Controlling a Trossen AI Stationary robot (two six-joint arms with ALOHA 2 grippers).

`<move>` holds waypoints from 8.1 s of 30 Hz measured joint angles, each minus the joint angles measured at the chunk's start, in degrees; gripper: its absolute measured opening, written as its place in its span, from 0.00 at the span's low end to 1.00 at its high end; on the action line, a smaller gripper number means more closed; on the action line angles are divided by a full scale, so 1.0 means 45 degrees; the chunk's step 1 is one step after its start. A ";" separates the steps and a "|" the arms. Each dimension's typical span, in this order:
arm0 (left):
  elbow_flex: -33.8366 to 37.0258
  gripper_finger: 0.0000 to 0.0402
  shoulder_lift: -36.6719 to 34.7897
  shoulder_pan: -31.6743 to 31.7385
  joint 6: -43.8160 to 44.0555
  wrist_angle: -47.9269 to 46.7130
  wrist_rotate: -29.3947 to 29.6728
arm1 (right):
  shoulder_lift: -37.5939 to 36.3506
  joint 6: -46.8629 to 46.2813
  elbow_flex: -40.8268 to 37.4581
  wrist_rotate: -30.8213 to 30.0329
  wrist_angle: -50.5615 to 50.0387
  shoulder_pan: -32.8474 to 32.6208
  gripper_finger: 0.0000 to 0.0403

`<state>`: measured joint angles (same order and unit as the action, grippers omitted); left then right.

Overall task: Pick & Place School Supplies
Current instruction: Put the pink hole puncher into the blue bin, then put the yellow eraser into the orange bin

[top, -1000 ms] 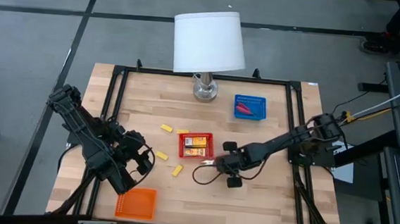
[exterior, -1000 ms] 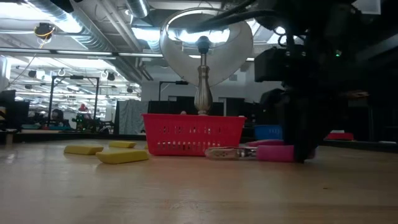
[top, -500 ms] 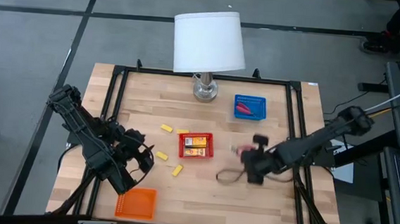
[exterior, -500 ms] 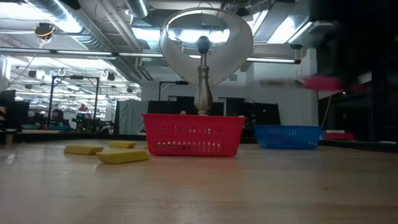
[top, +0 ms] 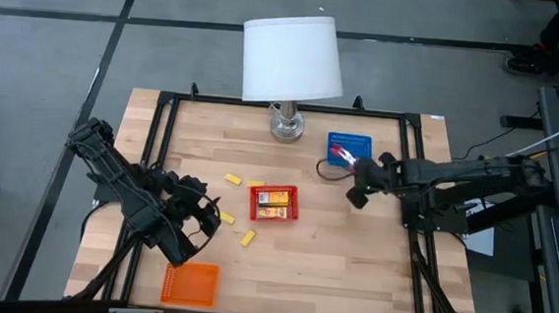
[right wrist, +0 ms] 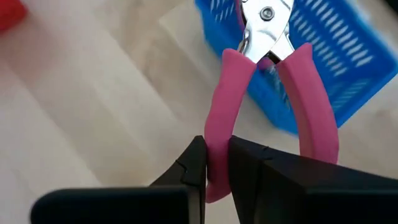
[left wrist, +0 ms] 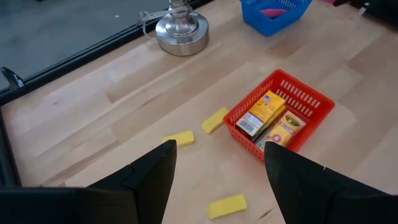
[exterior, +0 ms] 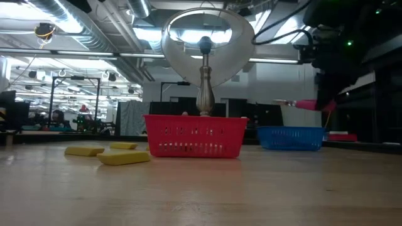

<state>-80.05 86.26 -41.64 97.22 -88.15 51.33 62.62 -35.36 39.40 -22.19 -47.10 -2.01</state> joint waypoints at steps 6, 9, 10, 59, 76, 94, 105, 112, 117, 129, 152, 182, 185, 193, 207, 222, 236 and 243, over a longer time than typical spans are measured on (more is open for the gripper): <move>0.0000 0.60 0.0000 0.0351 -0.0398 0.0305 0.0000 | -0.0230 0.3225 -0.0279 0.0844 0.0850 0.1733 0.09; 0.0000 0.60 0.0000 0.0497 -0.0653 0.0632 0.0000 | -0.0230 0.4927 -0.0620 0.2257 0.1848 0.2902 0.09; 0.0000 0.60 0.0000 0.0540 -0.0663 0.0727 0.0000 | -0.0230 0.5370 -0.0695 0.2668 0.2094 0.3289 0.09; 0.4966 0.60 -0.0005 -0.0307 -0.7556 0.6714 -0.5384 | -0.2399 -0.0249 -0.0709 0.6996 0.8291 0.2402 0.38; 0.5051 0.60 -0.0005 0.4780 -1.8796 0.9186 -0.9784 | -0.2936 -0.0714 -0.0708 0.4226 0.8564 0.0553 0.39; 0.6591 0.60 0.0677 0.5918 -2.1024 1.1096 -1.0943 | -0.3266 -0.1379 -0.0709 0.0978 0.8793 -0.1316 0.39; 0.6538 0.55 0.2408 0.5845 -2.0867 1.1976 -1.0568 | -0.3532 -0.1793 -0.0709 0.0693 0.8776 -0.1693 0.39; 0.6552 0.24 0.2390 0.5837 -1.9949 1.2002 -1.0822 | -0.3601 -0.1957 -0.0704 0.0097 0.8778 -0.2000 0.39; 0.6591 0.15 0.2088 0.5732 -1.8845 1.2033 -1.1020 | -0.3601 -0.2000 -0.0704 -0.0166 0.8779 -0.2092 0.39; 0.6611 0.16 -0.1922 0.3231 -1.2843 1.1805 -1.2139 | -0.3601 -0.2046 -0.0704 -0.0276 0.9041 -0.2224 0.39; 0.6606 0.42 0.0174 -0.1516 -0.6449 1.5489 -1.0999 | -0.3601 -0.2622 -0.0704 -0.0310 0.9026 -0.2486 0.39; 0.5730 0.63 0.1664 0.4127 -0.5072 1.3776 -0.9244 | -0.3601 -0.2282 -0.0704 -0.0373 0.9021 -0.2495 0.39; 0.4940 0.63 0.2361 0.4218 -0.5077 1.3710 -0.9435 | -0.3601 -0.2146 -0.0704 -0.0156 0.9029 -0.2495 0.39; 0.1871 0.63 0.4666 0.4332 -0.5097 1.0007 -0.9795 | -0.3727 -0.1692 -0.0704 0.0182 0.9050 -0.2495 0.39; 0.1059 0.67 0.5469 0.4427 -0.2685 0.9639 -0.9803 | -0.4470 -0.0910 -0.0704 0.0613 0.9041 -0.2495 0.39; 0.1005 0.62 0.6203 0.4325 -0.2661 0.9836 -1.0320 | -0.4543 -0.1008 -0.0704 0.0616 0.9036 -0.2495 0.39; 0.1103 0.13 0.5540 0.3804 -0.4069 0.8679 -1.0297 | -0.4543 -0.1268 -0.0704 0.0480 0.9056 -0.2490 0.39; 0.1105 0.18 0.3917 0.2449 -0.4116 0.6817 -0.9987 | -0.4543 -0.1282 -0.0704 0.0095 0.9361 -0.2492 0.39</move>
<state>-75.08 103.88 -30.62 78.70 -57.47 6.39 42.17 -41.12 36.23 -21.77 -4.98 -13.22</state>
